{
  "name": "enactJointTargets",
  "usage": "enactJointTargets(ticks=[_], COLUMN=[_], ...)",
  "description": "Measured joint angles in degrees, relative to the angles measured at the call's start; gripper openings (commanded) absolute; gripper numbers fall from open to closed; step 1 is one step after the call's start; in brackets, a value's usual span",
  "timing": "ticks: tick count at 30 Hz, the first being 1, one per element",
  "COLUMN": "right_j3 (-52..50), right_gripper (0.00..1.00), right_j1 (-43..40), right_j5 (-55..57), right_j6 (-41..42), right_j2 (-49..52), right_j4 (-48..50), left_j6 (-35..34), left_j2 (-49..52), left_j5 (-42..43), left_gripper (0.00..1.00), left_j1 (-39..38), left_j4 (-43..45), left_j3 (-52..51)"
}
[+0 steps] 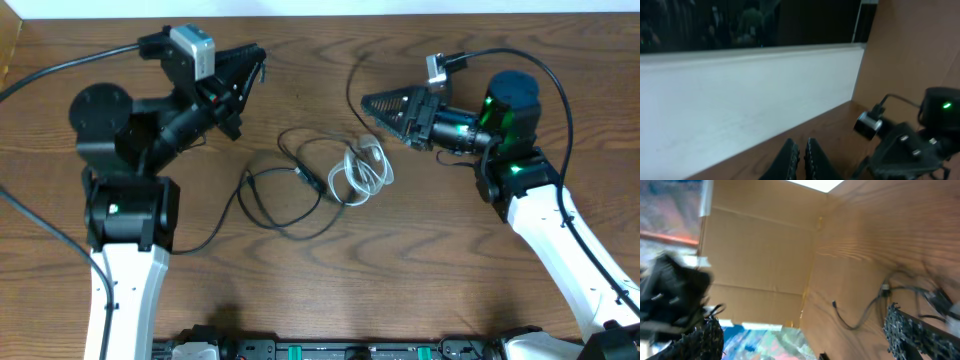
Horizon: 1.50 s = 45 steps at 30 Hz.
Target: Untangle cables
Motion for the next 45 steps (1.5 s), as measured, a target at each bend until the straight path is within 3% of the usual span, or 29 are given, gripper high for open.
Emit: enactJointTargets(ticks=[11,13,16,18,20,25,33,39,45], right_j3=[0.0,0.1,0.1,0.1,0.1,0.1,0.1,0.1,0.1], right_gripper=[0.99,0.99,0.99,0.99,0.99,0.99,0.99,0.95,0.92], right_j1=[0.3,0.3,0.3,0.3,0.3,0.5,4.9,7.2,8.3], right_j5=[4.4,4.8,6.1,7.2,8.7,13.3,23.4,31.5,34.7], right_j6=[-1.2,-1.8,-3.5,-4.7,-6.2,-12.5,-26.6,-30.3,-31.3], right_j2=[0.0,0.0,0.0,0.0,0.0,0.0,0.0,0.9,8.3], right_j4=[-5.1,-7.6,-13.6,-17.0,-21.2,-29.4,-31.7,-31.7,-27.2], left_j6=[-0.8,-0.7,-0.4,-0.3,-0.2,-0.1,-0.1,-0.1,-0.1], left_j2=[-1.7,-0.7,1.9,4.0,6.0,11.0,17.8,19.4,19.4], left_j5=[0.1,0.2,0.2,0.2,0.1,0.1,0.1,0.1,0.1], left_gripper=[0.09,0.24,0.31,0.41,0.44,0.45,0.45,0.45,0.45], left_j1=[0.0,0.0,0.0,0.0,0.0,0.0,0.0,0.0,0.0], left_j4=[-5.1,-7.0,-10.2,-12.5,-14.8,-20.9,-22.4,-22.4,-22.4], left_j3=[0.0,0.0,0.0,0.0,0.0,0.0,0.0,0.0,0.0])
